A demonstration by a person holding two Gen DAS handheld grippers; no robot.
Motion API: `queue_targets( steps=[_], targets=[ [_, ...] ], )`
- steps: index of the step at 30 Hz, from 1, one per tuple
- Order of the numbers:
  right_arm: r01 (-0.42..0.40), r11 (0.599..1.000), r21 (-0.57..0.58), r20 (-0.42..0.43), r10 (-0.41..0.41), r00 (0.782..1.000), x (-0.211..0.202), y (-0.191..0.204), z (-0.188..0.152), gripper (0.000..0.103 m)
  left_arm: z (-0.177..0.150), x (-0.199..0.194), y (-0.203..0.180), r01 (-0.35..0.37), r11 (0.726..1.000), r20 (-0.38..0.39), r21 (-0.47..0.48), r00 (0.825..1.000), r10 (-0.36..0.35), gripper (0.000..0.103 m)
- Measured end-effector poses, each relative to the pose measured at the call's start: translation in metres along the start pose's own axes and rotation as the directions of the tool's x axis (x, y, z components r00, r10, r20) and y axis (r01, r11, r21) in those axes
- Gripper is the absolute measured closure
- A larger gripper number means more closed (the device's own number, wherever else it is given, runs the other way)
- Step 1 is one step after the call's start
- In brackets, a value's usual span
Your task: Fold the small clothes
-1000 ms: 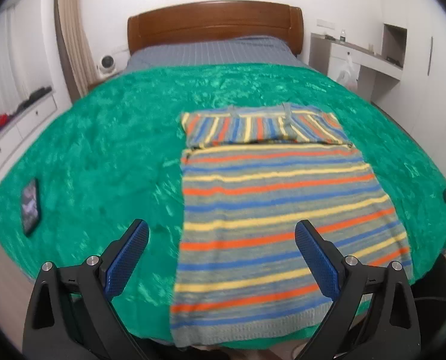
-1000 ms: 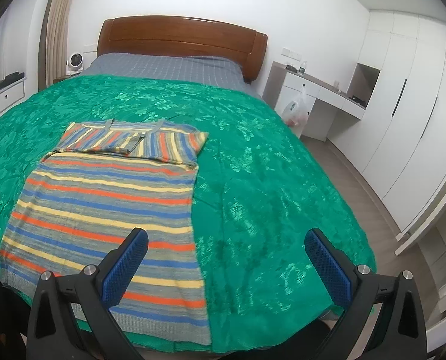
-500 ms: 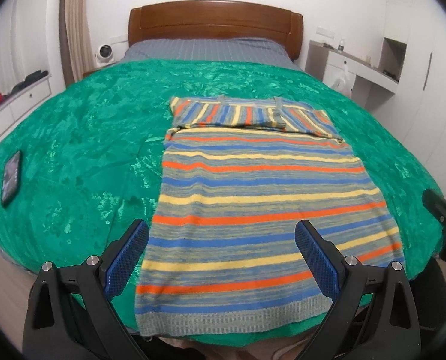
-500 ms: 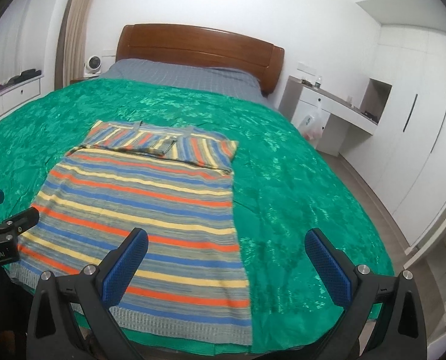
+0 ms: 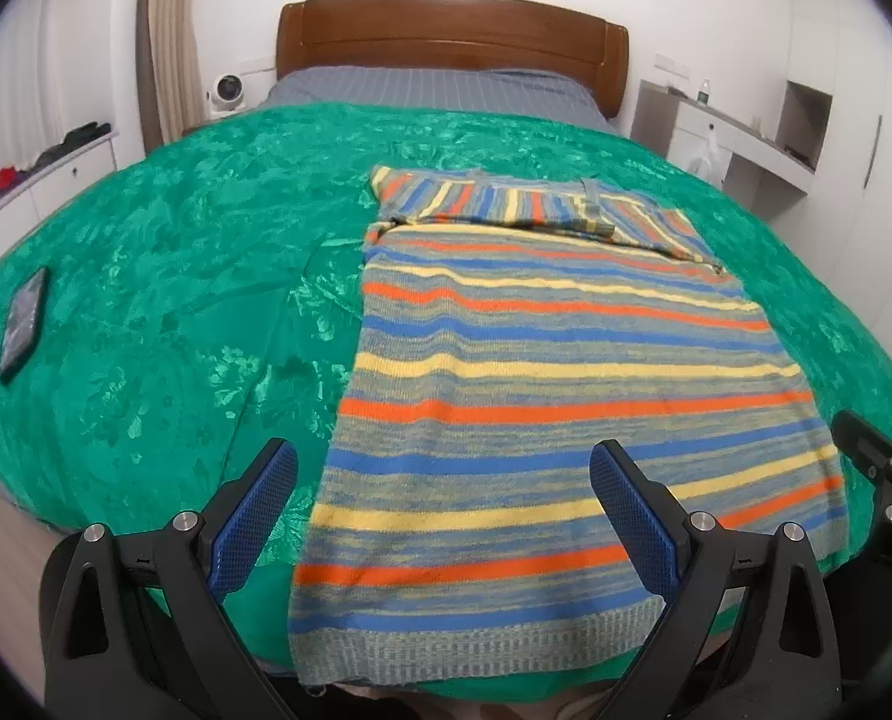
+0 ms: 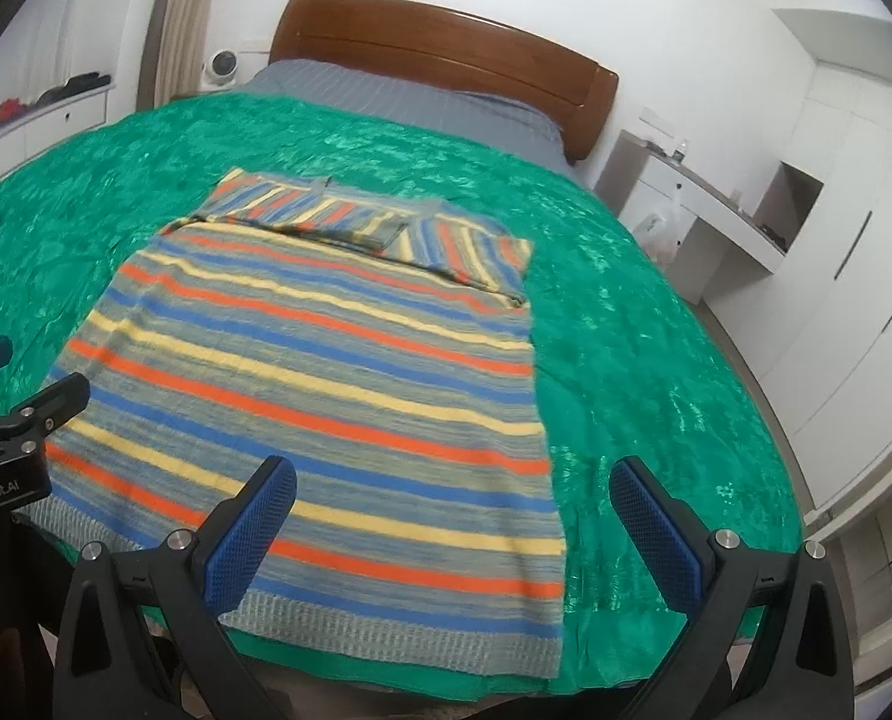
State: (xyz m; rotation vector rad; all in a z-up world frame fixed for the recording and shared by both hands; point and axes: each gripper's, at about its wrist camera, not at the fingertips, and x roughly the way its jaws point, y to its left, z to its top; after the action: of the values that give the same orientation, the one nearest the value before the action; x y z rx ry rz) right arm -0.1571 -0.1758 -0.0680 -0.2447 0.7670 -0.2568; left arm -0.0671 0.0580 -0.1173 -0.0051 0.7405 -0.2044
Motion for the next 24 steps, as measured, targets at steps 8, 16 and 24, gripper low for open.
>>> queue_targets(
  steps=[8, 16, 24],
  targets=[
    [0.012, 1.000, -0.027, -0.010, -0.012, 1.000, 0.004, 0.009, 0.004, 0.001, -0.003, 0.009, 0.006, 0.006, 1.000, -0.022, -0.021, 1.000, -0.007, 0.004],
    [-0.004, 0.999, -0.041, -0.011, 0.003, 1.000, 0.007, 0.017, 0.006, 0.001, -0.004, 0.015, 0.009, 0.012, 0.999, -0.034, -0.037, 0.999, -0.014, 0.004],
    [-0.012, 0.999, -0.038, -0.014, 0.012, 1.000, 0.007, 0.018, 0.006, 0.001, -0.005, 0.018, 0.009, 0.014, 0.999, -0.044, -0.033, 0.999, -0.016, 0.004]
  ],
)
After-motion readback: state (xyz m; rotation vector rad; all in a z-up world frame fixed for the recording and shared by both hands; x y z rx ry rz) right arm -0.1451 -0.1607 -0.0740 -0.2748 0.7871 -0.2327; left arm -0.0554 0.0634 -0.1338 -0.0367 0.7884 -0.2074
